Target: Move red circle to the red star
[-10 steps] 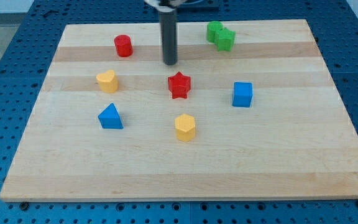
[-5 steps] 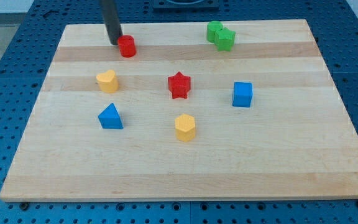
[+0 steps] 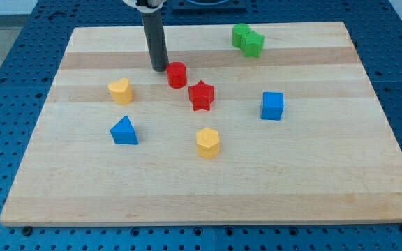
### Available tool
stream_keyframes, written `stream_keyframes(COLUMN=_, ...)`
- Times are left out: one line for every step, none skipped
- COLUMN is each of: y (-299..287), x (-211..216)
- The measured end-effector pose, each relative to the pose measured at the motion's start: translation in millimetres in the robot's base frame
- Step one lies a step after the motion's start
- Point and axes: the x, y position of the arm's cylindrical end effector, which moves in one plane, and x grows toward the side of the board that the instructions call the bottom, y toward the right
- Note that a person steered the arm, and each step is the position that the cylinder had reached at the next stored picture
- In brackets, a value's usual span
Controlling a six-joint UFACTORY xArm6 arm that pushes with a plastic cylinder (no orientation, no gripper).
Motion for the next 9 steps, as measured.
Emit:
stream_keyframes(y=28.2, x=-0.1)
stream_keyframes(y=29.2, x=13.3)
stream_keyframes(y=28.4, x=12.2)
stream_keyframes(y=8.0, x=-5.1)
stream_keyframes(y=5.3, x=6.8)
stream_keyframes(y=6.7, x=18.7)
stream_keyframes(y=22.2, x=33.3)
stream_keyframes(y=59.3, x=52.3)
stream_keyframes(y=63.5, x=57.0)
